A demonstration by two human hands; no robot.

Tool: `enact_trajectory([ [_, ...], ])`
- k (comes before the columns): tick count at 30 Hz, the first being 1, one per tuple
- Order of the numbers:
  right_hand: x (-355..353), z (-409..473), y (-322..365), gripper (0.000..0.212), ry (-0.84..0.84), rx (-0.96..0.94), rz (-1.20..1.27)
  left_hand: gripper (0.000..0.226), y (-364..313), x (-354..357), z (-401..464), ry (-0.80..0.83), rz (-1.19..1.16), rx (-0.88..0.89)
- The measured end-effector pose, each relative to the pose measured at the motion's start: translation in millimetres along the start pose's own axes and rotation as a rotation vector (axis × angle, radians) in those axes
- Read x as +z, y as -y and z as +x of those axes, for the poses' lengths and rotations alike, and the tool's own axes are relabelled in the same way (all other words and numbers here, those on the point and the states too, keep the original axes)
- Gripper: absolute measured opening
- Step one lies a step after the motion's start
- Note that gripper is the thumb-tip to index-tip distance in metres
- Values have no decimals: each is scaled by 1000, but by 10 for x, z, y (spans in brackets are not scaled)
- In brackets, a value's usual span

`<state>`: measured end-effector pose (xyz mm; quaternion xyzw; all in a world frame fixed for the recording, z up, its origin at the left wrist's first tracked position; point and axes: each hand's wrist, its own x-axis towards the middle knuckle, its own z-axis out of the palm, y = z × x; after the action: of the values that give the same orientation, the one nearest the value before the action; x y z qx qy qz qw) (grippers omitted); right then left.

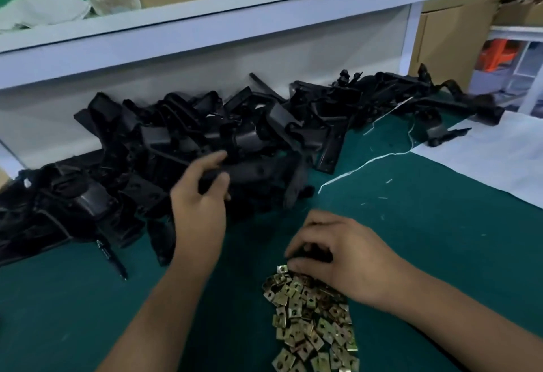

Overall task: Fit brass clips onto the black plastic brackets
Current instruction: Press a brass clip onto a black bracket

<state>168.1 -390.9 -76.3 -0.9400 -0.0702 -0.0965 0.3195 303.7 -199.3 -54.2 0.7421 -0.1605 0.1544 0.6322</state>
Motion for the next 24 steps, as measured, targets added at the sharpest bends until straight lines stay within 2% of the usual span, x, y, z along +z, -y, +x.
enact_trajectory([
  [2,15,9,-20,17,4,22,36,30,109,82,-81,76,129,53],
  [4,-1,21,-66,15,11,26,81,31,173,177,-90,136,446,259],
  [6,-21,22,-94,11,8,16,153,42,216,276,-100,190,777,427],
  [11,-90,1,-162,6,-134,136,536,34,158,378,-114,218,1008,420],
  [16,-255,67,-326,11,-480,167,777,17,69,441,-119,299,890,399],
  [19,-321,74,-460,9,-632,258,1001,9,6,396,-175,232,585,282],
  [21,-340,84,-523,15,-665,318,1181,12,-31,366,-255,224,310,172],
  [24,-378,111,-548,14,-700,349,1337,30,-67,322,-323,258,211,217],
])
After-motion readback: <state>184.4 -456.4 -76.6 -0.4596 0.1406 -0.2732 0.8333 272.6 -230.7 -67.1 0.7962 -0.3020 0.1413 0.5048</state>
